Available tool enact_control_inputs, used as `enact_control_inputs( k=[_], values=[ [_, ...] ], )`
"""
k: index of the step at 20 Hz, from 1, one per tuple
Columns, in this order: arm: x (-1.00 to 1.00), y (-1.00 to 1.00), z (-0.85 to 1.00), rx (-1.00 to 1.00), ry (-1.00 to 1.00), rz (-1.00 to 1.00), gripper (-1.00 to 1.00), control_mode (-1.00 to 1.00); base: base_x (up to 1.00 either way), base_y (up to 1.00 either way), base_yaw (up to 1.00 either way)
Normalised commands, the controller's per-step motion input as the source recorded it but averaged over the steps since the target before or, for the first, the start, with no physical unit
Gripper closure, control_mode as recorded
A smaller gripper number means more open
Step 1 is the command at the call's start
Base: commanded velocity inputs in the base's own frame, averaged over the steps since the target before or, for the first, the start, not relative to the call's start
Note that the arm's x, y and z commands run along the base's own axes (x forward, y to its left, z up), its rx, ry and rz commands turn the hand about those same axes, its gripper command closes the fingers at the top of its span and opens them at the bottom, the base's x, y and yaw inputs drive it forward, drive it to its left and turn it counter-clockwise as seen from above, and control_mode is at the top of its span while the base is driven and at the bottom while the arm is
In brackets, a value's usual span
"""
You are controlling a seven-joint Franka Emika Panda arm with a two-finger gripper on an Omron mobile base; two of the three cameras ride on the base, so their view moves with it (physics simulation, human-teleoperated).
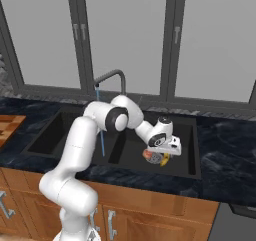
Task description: Pick the banana, peach from the sink and place them on the cutting board to airdry. Then turn off the sink faucet.
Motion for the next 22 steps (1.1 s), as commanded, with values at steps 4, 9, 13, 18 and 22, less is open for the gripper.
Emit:
enact_control_inputs(
  k=[4,9,13,18,22],
  values=[
    [0.09,-0.02,-0.21,0.00,0.00,0.00,-1.00,-1.00,0.00,0.00,0.00],
    [0.09,-0.03,-0.21,0.00,0.00,0.00,-1.00,-1.00,0.00,0.00,0.00],
    [0.10,-0.02,-0.23,0.00,0.00,0.00,-1.00,-1.00,0.00,0.00,0.00],
    [0.10,-0.03,-0.22,0.00,0.00,0.00,-1.00,-1.00,0.00,0.00,0.00],
    [0.10,-0.03,-0.20,0.00,0.00,0.00,-1.00,-1.00,0.00,0.00,0.00]
  ],
)
